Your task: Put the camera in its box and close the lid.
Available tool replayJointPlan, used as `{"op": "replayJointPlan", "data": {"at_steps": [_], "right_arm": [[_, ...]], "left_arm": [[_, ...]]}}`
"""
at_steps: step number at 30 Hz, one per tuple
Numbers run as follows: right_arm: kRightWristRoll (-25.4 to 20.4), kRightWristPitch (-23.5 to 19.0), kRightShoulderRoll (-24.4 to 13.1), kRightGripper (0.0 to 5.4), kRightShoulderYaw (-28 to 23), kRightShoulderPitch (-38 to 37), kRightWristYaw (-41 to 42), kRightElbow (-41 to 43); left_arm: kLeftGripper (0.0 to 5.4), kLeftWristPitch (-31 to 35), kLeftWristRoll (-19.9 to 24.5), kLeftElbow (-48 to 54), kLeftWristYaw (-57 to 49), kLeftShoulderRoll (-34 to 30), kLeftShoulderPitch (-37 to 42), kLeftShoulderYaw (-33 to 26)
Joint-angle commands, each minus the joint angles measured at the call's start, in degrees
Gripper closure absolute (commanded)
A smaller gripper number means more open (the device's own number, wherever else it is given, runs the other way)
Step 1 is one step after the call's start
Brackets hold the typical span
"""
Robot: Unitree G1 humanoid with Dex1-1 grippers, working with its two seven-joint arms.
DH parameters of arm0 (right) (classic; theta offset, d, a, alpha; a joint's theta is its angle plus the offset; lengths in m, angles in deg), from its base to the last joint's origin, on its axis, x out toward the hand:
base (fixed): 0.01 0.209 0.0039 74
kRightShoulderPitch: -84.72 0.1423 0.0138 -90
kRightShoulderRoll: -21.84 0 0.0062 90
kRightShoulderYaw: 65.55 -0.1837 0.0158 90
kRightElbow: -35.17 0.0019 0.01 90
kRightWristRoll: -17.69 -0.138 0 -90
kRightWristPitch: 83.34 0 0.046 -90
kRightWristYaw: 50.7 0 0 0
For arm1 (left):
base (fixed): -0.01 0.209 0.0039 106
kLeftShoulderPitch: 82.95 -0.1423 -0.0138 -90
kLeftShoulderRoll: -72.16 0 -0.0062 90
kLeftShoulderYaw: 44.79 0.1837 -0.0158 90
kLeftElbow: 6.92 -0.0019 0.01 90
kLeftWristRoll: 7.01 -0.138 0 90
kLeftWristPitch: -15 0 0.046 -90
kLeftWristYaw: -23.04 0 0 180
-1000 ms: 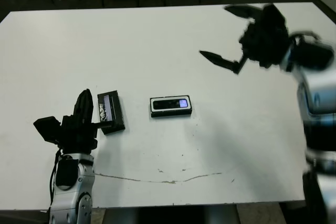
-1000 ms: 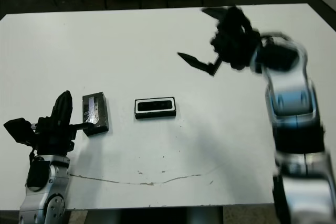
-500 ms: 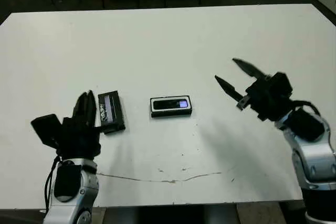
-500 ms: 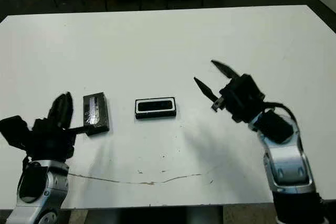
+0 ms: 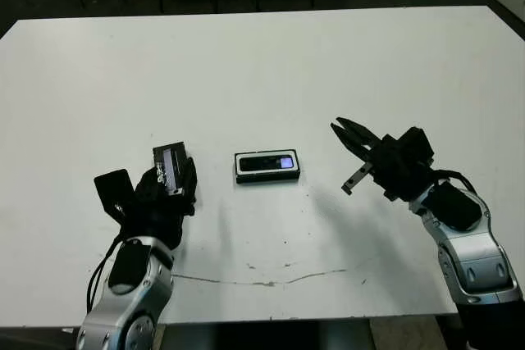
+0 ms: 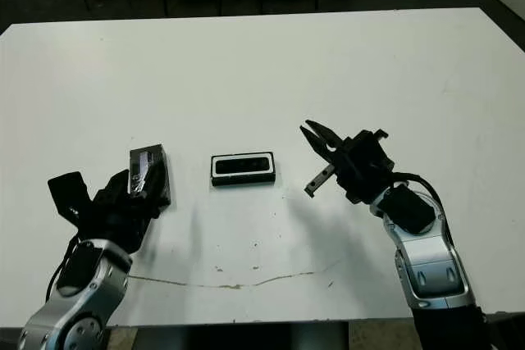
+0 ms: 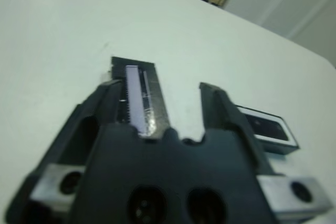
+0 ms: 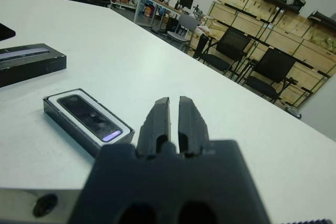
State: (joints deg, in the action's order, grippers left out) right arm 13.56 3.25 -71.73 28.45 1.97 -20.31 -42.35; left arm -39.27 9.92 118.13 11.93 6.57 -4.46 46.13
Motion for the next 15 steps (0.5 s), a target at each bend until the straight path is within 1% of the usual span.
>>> {"op": "replayJointPlan", "data": {"at_steps": [1,7,8,15], "right_arm": [[-0.6,-0.6,0.1,5.4,0.3,-1.1,-0.1,-0.7],[-1.5,0.0,0.3,5.4,0.3,-1.4,0.0,-1.4],[-1.7,0.0,0.3,5.4,0.3,-1.5,0.0,-1.5],[-1.8,-0.6,0.1,5.4,0.4,-2.1,-0.4,-1.6]], "left_arm": [[1.21,-1.3,-0.9,-3.0,-1.9,2.6,1.0,0.1],[0.09,-3.0,-1.7,-4.7,-4.3,3.1,1.7,1.1],[0.01,-3.7,-2.0,-5.0,-4.6,3.1,1.8,1.3],[0.01,-6.8,-2.8,-6.5,-5.7,2.7,2.0,2.1]]}}
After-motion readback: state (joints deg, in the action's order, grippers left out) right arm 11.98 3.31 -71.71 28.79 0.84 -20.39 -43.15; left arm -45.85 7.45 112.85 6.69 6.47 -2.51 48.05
